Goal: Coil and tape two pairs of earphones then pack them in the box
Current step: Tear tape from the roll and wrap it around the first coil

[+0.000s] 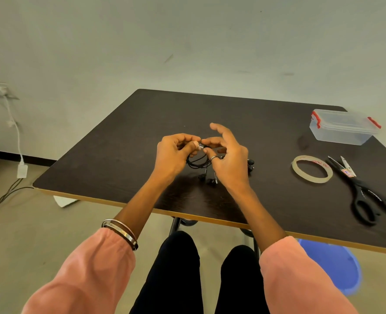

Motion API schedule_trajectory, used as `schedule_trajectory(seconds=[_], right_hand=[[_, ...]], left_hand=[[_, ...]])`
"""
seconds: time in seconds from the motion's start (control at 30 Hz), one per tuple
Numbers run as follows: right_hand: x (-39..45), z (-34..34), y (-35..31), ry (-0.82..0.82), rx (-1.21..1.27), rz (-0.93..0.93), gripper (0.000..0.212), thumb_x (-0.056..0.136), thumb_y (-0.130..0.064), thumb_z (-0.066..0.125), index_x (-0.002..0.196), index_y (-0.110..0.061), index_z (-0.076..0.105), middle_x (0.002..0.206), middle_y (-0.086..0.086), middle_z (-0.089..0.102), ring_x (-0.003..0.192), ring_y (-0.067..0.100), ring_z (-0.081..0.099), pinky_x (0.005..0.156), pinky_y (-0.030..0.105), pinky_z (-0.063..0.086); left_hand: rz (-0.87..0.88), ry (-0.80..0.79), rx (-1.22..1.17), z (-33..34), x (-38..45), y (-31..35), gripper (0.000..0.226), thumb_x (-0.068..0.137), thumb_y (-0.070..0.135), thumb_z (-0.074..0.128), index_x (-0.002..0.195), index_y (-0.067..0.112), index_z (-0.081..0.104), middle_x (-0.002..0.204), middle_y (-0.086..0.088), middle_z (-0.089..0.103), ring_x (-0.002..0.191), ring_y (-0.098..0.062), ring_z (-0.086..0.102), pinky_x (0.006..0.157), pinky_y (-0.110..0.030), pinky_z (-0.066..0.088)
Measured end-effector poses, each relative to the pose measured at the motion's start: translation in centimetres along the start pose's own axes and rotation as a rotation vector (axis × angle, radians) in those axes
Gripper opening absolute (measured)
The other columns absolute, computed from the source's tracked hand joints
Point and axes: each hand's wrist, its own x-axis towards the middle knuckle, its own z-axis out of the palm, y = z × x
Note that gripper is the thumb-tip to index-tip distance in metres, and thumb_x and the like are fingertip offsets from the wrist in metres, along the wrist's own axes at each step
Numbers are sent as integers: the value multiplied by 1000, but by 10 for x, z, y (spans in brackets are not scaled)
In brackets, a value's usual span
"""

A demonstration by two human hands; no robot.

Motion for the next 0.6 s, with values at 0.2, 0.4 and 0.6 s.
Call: schedule_trajectory(seconds=[0.2, 0.4, 0.6], right_hand=[[-6, 1, 1, -66, -62, -80, 51, 85, -2, 67, 132, -13, 53, 94, -6, 73, 103, 15, 60, 97, 37, 41], [-7, -2, 7, -53, 125, 30, 47, 83, 9, 52, 125, -13, 55, 86, -1, 67, 83, 7, 60, 73, 29, 51], [8, 3, 4, 106, 171, 123, 25, 93, -19, 61, 117, -14, 59, 81, -7, 62, 76, 3, 60, 65, 13, 47]], left_hand=[[14, 6, 86, -1, -1, -1, 17, 94, 9, 58, 105, 12, 71, 87, -2, 73, 78, -11, 69, 76, -19, 55], [-36, -17, 106, 2, 1, -2, 20, 97, 4, 50, 97, 17, 65, 88, 0, 68, 78, -8, 65, 72, -17, 54], [-24, -5, 244, 9, 3, -2, 20, 99, 4, 43, 95, 15, 60, 87, 0, 61, 72, -6, 58, 64, -7, 48]])
